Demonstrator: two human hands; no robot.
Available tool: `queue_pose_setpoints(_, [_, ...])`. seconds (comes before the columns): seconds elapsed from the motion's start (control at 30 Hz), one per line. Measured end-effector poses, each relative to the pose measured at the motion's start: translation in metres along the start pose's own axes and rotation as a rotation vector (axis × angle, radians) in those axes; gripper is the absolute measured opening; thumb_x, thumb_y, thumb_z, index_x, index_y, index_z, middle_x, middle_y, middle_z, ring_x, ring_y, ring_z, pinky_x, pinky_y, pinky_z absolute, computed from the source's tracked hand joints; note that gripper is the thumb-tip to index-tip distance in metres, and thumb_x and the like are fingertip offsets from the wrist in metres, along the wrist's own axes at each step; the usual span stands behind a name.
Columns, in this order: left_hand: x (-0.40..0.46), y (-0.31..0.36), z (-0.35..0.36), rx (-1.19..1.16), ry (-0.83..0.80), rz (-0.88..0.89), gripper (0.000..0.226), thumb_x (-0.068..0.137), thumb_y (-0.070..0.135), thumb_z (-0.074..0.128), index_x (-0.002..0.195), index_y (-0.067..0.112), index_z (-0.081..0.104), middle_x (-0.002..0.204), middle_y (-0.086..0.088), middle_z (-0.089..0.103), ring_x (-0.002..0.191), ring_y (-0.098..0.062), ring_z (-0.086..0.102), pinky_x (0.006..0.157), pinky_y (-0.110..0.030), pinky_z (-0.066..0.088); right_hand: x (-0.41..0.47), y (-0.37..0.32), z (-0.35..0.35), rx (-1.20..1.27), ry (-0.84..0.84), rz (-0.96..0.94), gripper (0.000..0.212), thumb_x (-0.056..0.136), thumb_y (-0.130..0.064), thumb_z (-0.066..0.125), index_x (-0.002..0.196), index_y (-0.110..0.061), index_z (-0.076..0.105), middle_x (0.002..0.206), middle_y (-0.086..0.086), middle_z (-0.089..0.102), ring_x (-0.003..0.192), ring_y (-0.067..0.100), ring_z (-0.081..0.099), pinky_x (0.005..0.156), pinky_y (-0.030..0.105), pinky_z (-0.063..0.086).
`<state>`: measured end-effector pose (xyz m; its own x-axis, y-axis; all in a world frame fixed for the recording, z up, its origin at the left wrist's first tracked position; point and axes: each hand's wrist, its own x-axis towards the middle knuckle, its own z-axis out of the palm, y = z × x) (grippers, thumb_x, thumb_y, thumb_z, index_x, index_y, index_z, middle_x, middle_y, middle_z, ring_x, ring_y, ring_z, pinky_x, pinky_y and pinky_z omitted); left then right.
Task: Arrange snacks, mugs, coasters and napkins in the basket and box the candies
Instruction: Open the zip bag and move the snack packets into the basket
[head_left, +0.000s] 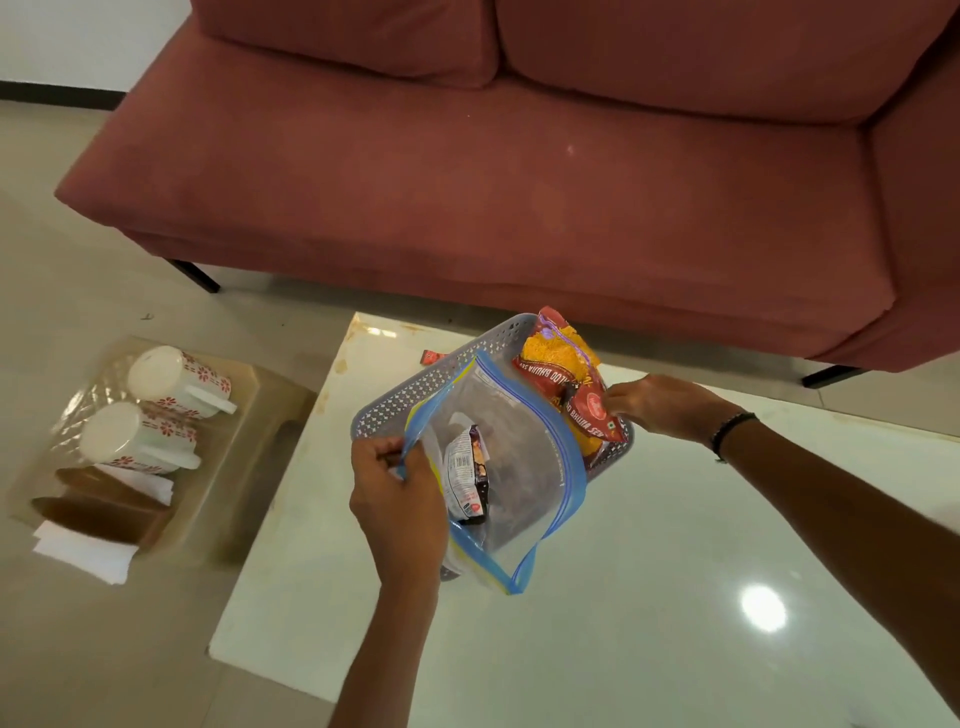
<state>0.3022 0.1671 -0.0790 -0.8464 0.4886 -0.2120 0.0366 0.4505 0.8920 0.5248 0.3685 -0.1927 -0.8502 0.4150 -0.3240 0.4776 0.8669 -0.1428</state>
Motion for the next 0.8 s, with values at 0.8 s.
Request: queue_pose_setpoints(0.8, [-0.013, -0.005, -0.027, 0.035, 0.004, 0.113, 0.006, 0.087, 0.006, 0.055, 0.087, 0.01, 0.05, 0.078, 0.0, 0.057, 0.069, -0.022, 0.057, 0.053, -0.007, 0.042, 0.078, -0.203, -0.031, 0.614, -0.225, 0.64, 0.047, 0.088, -0.011, 0.056, 0.131, 0.002, 0.045, 0.126, 0.021, 0.058, 0.118, 0.035, 0.054, 0.096, 0.038, 0.045])
